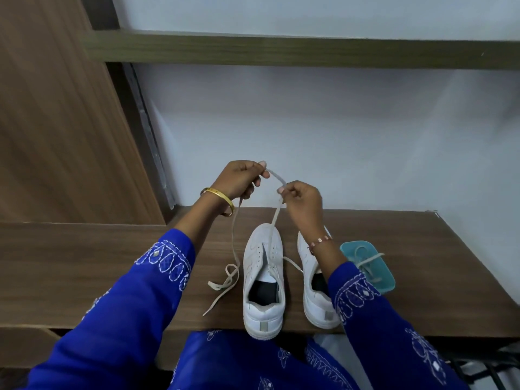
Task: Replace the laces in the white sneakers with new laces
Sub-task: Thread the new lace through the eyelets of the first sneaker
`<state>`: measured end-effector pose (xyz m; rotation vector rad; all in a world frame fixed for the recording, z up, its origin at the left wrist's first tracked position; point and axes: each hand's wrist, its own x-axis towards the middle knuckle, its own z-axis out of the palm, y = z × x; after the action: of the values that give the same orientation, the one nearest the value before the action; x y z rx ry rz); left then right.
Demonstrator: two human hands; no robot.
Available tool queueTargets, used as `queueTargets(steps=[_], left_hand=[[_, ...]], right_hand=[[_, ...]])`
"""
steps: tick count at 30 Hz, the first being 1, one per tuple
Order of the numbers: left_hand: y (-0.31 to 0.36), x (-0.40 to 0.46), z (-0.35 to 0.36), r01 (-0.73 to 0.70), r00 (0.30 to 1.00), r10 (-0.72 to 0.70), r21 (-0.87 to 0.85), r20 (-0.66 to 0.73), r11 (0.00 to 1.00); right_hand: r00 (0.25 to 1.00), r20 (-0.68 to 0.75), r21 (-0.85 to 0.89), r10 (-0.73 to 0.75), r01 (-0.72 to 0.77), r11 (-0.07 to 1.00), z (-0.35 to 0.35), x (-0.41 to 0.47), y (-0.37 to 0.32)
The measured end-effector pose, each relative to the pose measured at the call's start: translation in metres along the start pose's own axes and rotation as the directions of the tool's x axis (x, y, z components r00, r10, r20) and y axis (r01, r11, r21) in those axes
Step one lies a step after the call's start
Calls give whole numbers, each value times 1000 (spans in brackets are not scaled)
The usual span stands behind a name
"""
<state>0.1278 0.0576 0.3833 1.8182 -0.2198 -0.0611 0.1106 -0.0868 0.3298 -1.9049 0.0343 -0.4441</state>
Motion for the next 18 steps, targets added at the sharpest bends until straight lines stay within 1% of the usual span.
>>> queueTargets(steps=[2, 4, 5, 7, 9, 12, 13, 15, 17, 18], left_hand=[[-2, 1, -9, 38, 999, -39, 60, 18, 997], [-4, 2, -20, 96, 994, -101, 109, 44, 989], [-4, 3, -25, 121, 992, -125, 110, 32, 987], [-2, 6, -30, 140, 990, -139, 52, -22, 989], [4, 10, -29, 115, 992, -118, -61, -40, 991], [18, 11, -19, 63, 998, -57, -204, 35, 977], [21, 12, -16, 48, 998, -38, -211, 52, 976], [26, 14, -11, 9, 999, -1, -145, 51, 989], [30, 15, -8, -12, 999, 16, -75, 45, 997], [33, 15, -6, -14, 999, 18, -78, 46, 997]], right_hand=[[997, -80, 8, -10, 11, 1000, -11, 10, 0], [993, -110, -25, -40, 38, 999, -20, 19, 2], [993, -108, -50, -52, 47, 998, -23, 21, 3], [996, -69, -92, -59, 53, 994, -25, 21, 5], [999, 15, -128, -49, 50, 991, -22, 19, 9], [985, 170, -235, 18, 23, 972, -16, 17, 15], [978, 202, -236, 52, -3, 972, -15, 17, 15], [971, 224, -167, 83, -45, 985, -16, 18, 7], [973, 227, -70, 31, -15, 997, -18, 21, -11], [970, 241, -20, 7, -2, 1000, -19, 22, -21]])
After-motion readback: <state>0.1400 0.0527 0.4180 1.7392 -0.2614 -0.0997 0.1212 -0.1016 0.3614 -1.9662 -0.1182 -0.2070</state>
